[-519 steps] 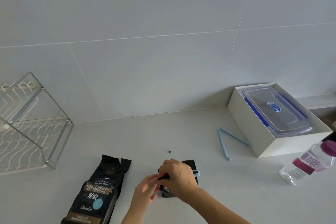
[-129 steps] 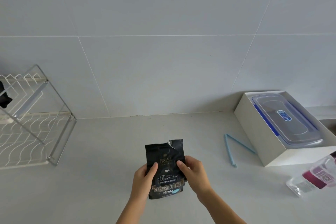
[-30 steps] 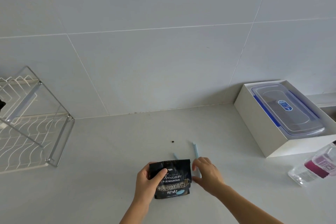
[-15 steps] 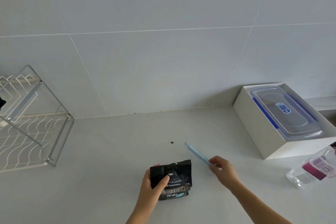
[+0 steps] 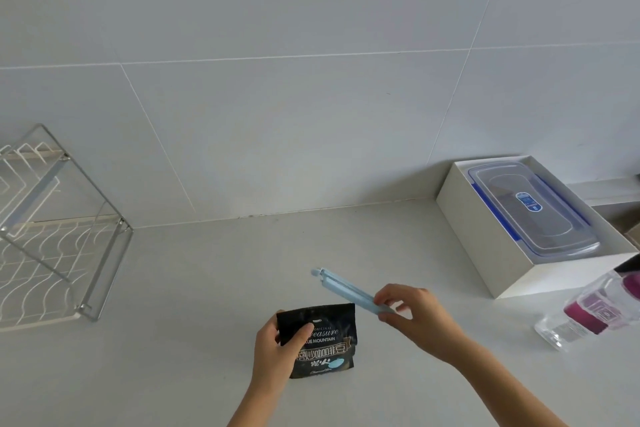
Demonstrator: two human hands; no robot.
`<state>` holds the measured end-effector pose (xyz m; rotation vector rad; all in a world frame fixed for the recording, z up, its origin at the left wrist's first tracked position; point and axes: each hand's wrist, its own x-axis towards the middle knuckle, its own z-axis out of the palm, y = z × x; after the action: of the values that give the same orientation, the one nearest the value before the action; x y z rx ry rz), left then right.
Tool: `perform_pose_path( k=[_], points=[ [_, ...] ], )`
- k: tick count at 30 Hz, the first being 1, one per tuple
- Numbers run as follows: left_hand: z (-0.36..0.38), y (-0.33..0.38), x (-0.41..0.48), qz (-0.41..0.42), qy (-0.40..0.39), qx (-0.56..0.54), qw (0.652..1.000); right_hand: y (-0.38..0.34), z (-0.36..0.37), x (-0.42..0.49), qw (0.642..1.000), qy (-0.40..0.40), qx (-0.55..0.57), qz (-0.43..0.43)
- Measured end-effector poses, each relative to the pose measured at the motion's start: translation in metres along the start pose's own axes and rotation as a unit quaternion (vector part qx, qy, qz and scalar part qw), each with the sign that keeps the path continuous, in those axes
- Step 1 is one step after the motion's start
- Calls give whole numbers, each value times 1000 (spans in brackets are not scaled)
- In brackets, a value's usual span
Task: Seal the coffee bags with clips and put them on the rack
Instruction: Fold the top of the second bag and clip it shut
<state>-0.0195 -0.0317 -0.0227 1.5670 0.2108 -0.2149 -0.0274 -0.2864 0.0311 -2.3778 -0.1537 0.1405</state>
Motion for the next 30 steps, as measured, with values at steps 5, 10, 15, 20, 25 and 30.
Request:
perform_pose_path(
  k=[5, 10, 15, 20, 25, 30],
  points=[
    [0, -2, -1, -5, -4, 0, 1000, -13, -10, -1, 999, 13, -45, -28],
    [6, 2, 3, 5, -14, 6, 1000, -27, -11, 4, 991, -2, -128, -47],
    [4, 2, 5, 19, -33, 14, 999, -42, -6, 17, 995, -17, -84, -42],
    [4, 4, 2, 41, -40, 4, 998, -53, 6, 28, 995, -56, -70, -50],
    [4, 6, 2, 53, -49, -15, 997, -58, 18, 30, 997, -52, -37, -39],
    [6, 3, 4, 64, -27, -3, 998, -44, 15, 23, 1000, -6, 2, -11]
  ],
)
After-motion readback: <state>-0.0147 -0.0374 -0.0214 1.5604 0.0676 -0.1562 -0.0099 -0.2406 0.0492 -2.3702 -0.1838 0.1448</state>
